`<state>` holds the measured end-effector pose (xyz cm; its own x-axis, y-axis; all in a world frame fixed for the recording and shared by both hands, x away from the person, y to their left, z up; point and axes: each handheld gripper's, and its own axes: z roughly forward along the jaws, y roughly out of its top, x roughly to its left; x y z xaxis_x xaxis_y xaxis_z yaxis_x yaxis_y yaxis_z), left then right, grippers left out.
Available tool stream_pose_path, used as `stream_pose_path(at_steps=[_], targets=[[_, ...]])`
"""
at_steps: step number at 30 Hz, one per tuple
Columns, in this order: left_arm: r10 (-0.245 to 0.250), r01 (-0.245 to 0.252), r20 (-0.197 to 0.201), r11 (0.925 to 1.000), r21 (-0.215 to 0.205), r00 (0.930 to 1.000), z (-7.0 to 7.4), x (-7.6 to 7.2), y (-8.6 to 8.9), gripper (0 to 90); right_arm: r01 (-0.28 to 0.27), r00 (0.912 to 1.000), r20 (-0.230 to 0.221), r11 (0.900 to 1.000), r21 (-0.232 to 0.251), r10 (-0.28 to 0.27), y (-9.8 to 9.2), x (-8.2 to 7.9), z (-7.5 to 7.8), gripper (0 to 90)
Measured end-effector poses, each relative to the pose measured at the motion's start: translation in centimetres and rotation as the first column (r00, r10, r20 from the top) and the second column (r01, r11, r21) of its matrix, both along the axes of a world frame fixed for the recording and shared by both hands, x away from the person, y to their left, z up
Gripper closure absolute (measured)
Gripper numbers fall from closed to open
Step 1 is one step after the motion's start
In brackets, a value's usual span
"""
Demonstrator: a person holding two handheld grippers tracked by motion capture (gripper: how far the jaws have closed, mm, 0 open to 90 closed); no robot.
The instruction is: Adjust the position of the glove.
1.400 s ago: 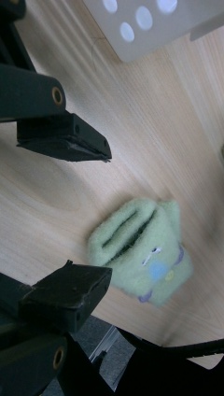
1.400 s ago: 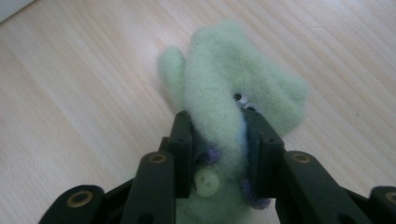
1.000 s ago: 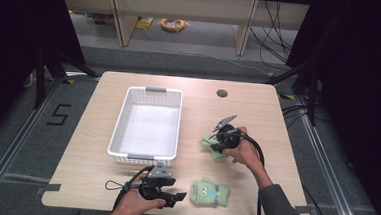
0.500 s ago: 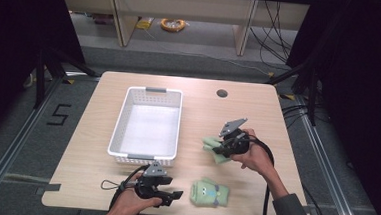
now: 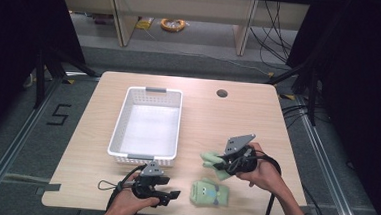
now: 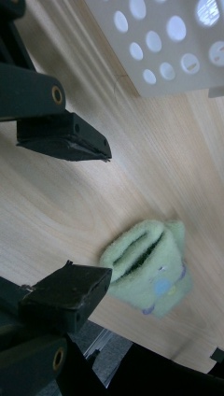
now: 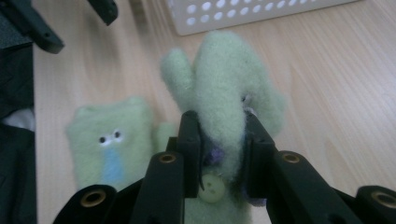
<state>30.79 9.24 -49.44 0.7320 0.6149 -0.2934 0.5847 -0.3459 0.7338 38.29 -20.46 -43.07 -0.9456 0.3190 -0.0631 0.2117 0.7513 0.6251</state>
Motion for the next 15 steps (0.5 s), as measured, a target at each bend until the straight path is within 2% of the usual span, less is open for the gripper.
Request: stream_pose_path(at_steps=[3,4,5,6,7,15], targets=[[-0.005,0.005,0.000,1.0000,0.004,1.0000,0.0,0.0,0.0,36.1,-0.022,0.9997,0.005,1.000,0.005,0.022,0.0,-1.0,0.2,73.8],[-0.004,0.004,0.000,1.0000,-0.001,1.0000,-0.1,0.0,0.0,36.1,-0.037,0.9993,-0.003,0.999,0.008,0.037,0.0,-1.5,0.3,73.7],[-0.001,0.001,-0.003,1.0000,0.001,1.0000,-0.1,0.0,0.0,36.2,-0.058,0.9983,0.006,0.998,0.015,0.057,0.1,-1.8,0.2,73.6],[-0.002,0.002,-0.002,1.0000,0.001,1.0000,-0.1,0.0,0.0,36.1,-0.053,0.9986,-0.005,0.999,0.008,0.053,0.2,-2.2,0.2,73.6],[-0.001,0.001,-0.002,1.0000,0.001,1.0000,-0.1,0.0,0.0,36.1,-0.067,0.9977,0.008,0.998,0.006,0.067,0.3,-2.4,0.0,73.6],[0.001,-0.001,-0.001,1.0000,0.004,1.0000,0.0,0.0,0.0,36.2,-0.117,0.9930,-0.016,0.993,0.012,0.117,0.7,-4.0,-1.0,73.1]])
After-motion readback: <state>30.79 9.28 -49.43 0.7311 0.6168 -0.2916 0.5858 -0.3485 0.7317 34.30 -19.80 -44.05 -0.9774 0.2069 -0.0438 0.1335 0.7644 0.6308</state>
